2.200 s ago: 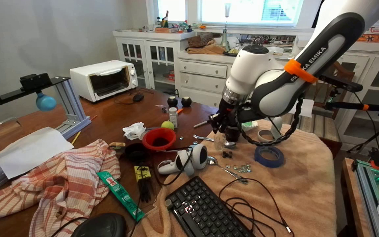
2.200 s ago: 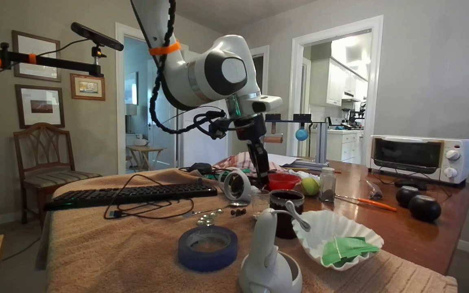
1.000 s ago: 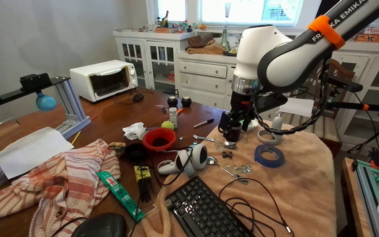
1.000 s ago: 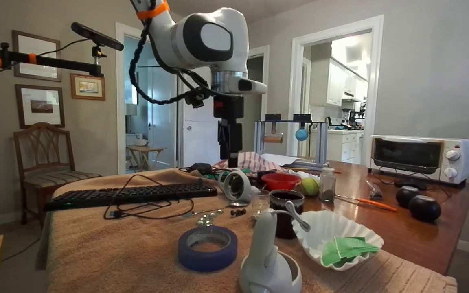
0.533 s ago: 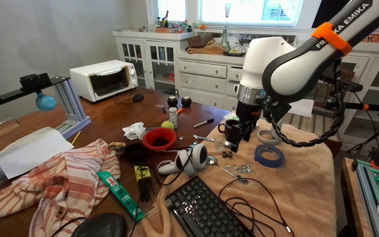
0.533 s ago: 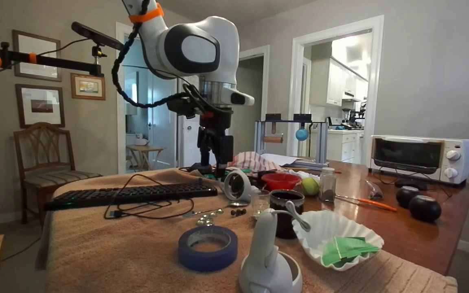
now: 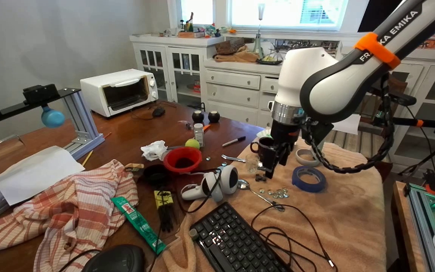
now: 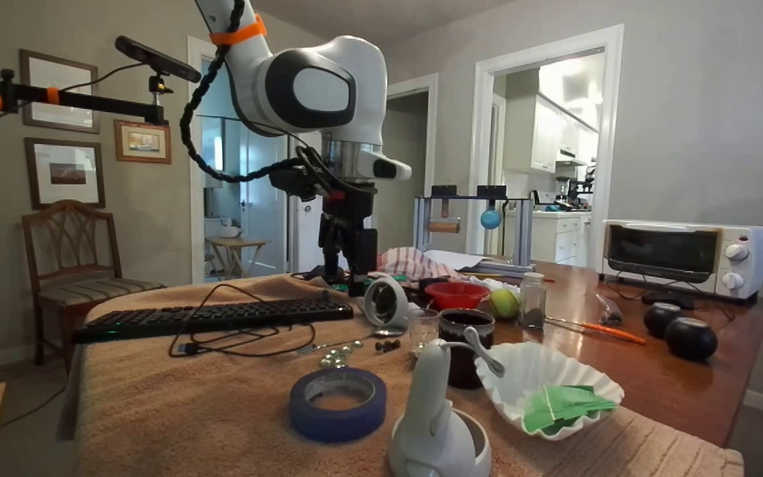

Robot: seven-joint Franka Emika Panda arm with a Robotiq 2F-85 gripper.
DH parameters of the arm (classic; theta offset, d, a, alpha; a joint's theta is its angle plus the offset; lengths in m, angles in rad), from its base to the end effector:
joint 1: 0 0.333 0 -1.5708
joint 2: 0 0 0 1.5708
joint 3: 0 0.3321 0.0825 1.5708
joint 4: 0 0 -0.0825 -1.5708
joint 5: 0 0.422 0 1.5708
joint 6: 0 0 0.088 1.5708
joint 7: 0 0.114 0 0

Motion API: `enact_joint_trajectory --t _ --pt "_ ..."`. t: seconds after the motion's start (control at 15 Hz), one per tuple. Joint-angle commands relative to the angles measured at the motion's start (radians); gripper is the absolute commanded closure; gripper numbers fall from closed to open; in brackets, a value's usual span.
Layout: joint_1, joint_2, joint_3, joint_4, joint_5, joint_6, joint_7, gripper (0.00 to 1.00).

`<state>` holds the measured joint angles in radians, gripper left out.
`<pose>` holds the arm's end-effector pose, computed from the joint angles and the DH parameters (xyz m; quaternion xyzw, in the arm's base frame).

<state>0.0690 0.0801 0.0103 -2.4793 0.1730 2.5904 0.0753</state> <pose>0.4997 0.0371 0.2390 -0.9963 0.0709 -0.0118 0.0478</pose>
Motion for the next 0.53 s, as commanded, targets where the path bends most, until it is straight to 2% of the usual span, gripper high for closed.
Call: enact_joint_trajectory --t 0.0,0.13,0.33,0.4,0.47 --pt "-0.008 0.094 0.02 0.055 -0.01 0.021 -0.006 0.0" --pt "-0.008 0.139 0.02 0.089 -0.026 0.024 0.004 0.02" --pt "-0.008 0.199 0.018 0.138 -0.037 0.029 0.008 0.3" --pt "-0.008 0.218 0.017 0.154 -0.037 0.037 0.01 0.3" --pt "-0.008 0.235 0.015 0.169 -0.039 0.035 0.013 0.37"
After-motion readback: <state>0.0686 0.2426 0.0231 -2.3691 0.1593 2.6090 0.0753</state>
